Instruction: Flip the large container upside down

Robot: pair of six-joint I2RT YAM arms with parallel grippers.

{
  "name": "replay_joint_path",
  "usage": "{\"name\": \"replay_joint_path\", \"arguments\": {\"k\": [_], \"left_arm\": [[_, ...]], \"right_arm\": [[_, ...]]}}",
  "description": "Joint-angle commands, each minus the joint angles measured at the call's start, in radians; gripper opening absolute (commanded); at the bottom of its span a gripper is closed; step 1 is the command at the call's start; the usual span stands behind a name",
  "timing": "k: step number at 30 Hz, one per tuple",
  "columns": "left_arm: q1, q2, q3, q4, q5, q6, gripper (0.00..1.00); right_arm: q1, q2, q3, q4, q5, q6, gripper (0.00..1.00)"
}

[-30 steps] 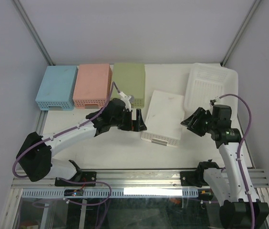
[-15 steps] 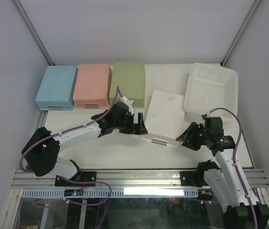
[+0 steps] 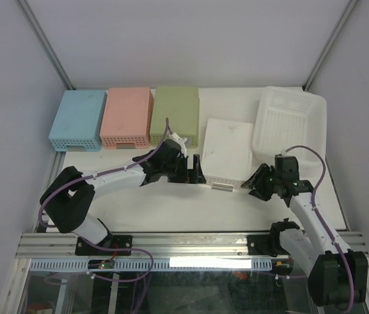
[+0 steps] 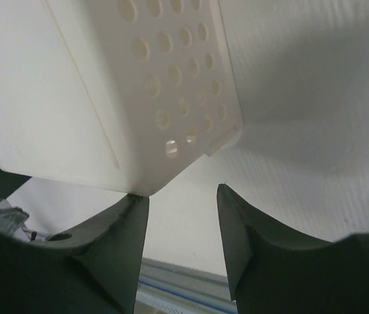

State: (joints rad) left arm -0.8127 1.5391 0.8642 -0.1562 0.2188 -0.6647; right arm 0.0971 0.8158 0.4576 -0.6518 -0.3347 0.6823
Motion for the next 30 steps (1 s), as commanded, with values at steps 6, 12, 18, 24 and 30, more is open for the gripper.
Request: {"name": "replay_joint_path", "arguments": {"k": [6, 12, 18, 24, 30], "left_arm": [[-0.011, -0.102, 0.013, 0.052, 0.005, -0.02, 0.99], [-0.011, -0.207, -0.026, 0.05, -0.049, -0.035, 0.99], [-0.013, -0.338, -0.055, 0.044, -0.164, -0.047, 0.99], [-0.012, -0.392, -0.06, 0.043, -0.232, -0.038, 0.99], [-0.012, -0.373, -0.045, 0.043, -0.228, -0.05, 0.99]], "right_arm": [[0.003, 0.182, 0.15, 0.316, 0.098, -0.018, 0.49], [0.011, 0.037, 0.099, 0.282, 0.002, -0.009, 0.49], [0.114, -0.19, -0.113, 0.361, -0.008, 0.114, 0.47], [0.21, -0.065, -0.127, 0.512, 0.097, 0.151, 0.45], [0.247, 0.222, -0.008, 0.747, 0.237, 0.143, 0.42]]}}
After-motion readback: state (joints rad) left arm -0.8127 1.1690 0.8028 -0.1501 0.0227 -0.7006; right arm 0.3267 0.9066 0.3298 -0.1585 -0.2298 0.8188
